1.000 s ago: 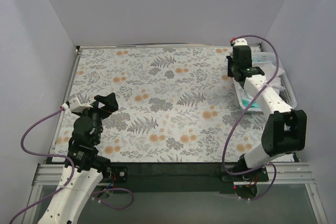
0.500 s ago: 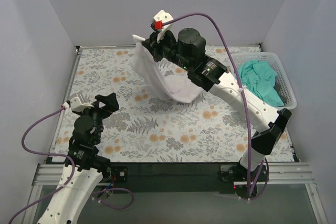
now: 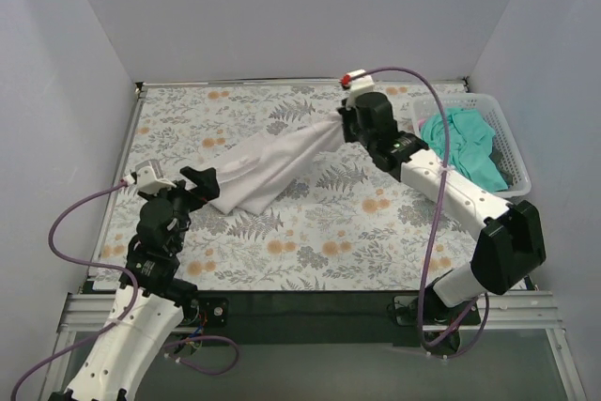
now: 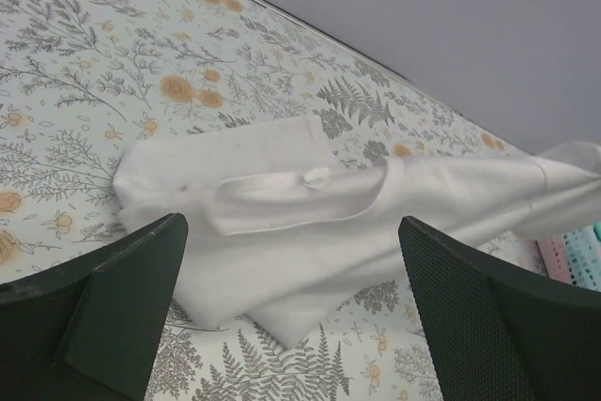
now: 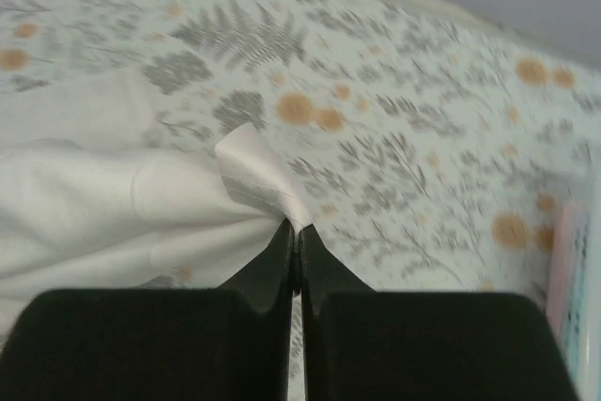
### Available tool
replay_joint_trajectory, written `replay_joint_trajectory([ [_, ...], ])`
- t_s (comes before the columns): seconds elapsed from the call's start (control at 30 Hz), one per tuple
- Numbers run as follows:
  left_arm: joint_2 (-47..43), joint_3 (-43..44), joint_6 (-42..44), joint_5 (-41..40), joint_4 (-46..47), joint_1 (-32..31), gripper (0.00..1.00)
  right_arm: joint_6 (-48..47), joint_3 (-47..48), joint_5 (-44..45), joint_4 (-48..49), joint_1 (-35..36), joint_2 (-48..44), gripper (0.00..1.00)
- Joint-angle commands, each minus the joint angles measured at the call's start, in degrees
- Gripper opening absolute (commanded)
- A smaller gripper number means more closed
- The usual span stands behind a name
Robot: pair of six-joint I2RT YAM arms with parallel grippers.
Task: Fold and stack the t-shirts
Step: Move the tshirt to the center of the board
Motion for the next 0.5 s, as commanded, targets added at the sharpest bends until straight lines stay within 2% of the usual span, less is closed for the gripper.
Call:
replay_joint_trajectory([
  [0.0, 3.5, 0.1, 1.4, 5.0, 0.6, -0.2, 0.88, 9.0, -8.1, 5.5, -1.7, -8.3, -5.9, 0.1],
  [0.03, 4.5, 0.6, 1.5, 6.0, 0.4, -0.2, 0.88, 10.7, -9.8, 5.4, -4.2, -9.3, -6.7, 0.23],
  [0.13, 8.7, 1.2, 1.8, 9.7, 0.5, -0.2, 0.88, 9.5, -13.1, 5.1, -6.9, -10.6, -8.2, 0.44],
  [0.17, 10.0, 1.4, 1.9, 10.6, 0.7, -0.2, 0.88, 8.4, -13.7, 3.2, -6.8, -10.6, -8.5, 0.56],
  [0.2, 11.3, 1.7, 2.0, 11.6, 0.6, -0.2, 0.88, 6.6, -13.6, 1.1, -6.6, -10.6, -8.7, 0.6],
  [0.3, 16.8, 2.9, 2.3, 15.7, 0.6, -0.2, 0.88, -0.7, -11.8, -11.0, -5.7, -10.6, -7.7, 0.63],
  [0.4, 23.8, 5.8, 5.3, 21.0, 0.6, -0.2, 0.87, -7.9, -10.2, -16.7, -5.8, -10.6, -5.2, 0.63],
  [0.47, 29.6, 9.3, 7.8, 23.4, 0.2, -0.2, 0.86, -11.0, -8.5, -17.4, -5.7, -11.0, -2.0, 0.6],
])
